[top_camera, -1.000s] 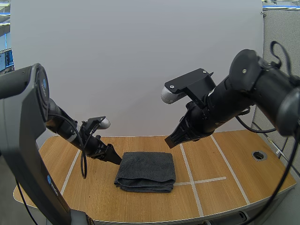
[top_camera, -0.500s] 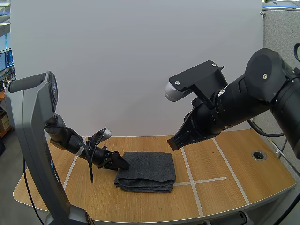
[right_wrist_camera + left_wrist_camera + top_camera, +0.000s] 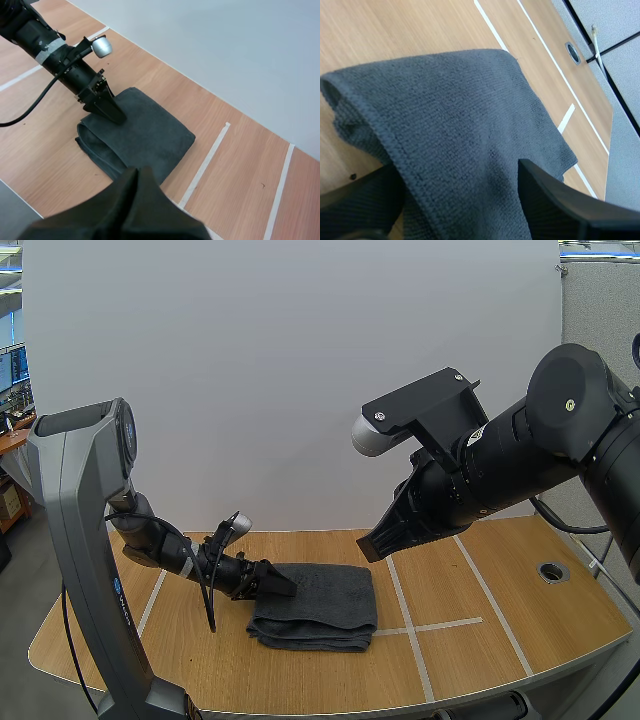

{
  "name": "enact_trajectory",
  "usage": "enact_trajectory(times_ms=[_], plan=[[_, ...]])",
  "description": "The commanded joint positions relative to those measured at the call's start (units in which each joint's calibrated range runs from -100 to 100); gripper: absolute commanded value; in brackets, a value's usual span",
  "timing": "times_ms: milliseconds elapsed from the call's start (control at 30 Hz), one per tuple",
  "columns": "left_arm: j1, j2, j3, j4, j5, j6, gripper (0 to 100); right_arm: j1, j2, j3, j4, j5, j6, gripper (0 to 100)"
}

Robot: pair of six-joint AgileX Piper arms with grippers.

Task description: Fold the towel

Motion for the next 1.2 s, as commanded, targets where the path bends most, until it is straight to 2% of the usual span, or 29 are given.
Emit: enact_trajectory(times_ms=[0, 167, 300, 467, 833, 1000, 1167], plan=[[-0.40, 1.1, 0.2, 2.4, -4.6, -0.1, 100, -0.2, -0.7, 3.7, -1.8, 0.0, 0.4, 0], [-0.40, 1.1, 0.2, 1.7, -4.6, 0.7, 100, -0.2, -0.7, 8.7, -1.5, 0.0, 0.4, 0], [-0.40, 1.1, 0.2, 1.1, -4.6, 1.2, 89, -0.2, -0.5, 12.3, -2.4, 0.0, 0.3, 0], [-0.40, 1.1, 0.2, 1.5, -4.6, 1.3, 89, -0.2, 6.7, 19.2, -5.0, -18.7, 0.2, 0], [-0.40, 1.1, 0.2, 1.5, -4.6, 1.3, 89, -0.2, 43.5, 20.5, -4.1, -62.2, -0.9, 0], [-0.40, 1.1, 0.2, 1.5, -4.6, 1.3, 89, -0.2, 53.7, 19.4, -4.1, -71.3, -1.1, 0], [-0.40, 1.1, 0.2, 1.5, -4.6, 1.2, 89, 0.4, 56.4, 18.7, -4.1, -76.7, -1.3, 0]])
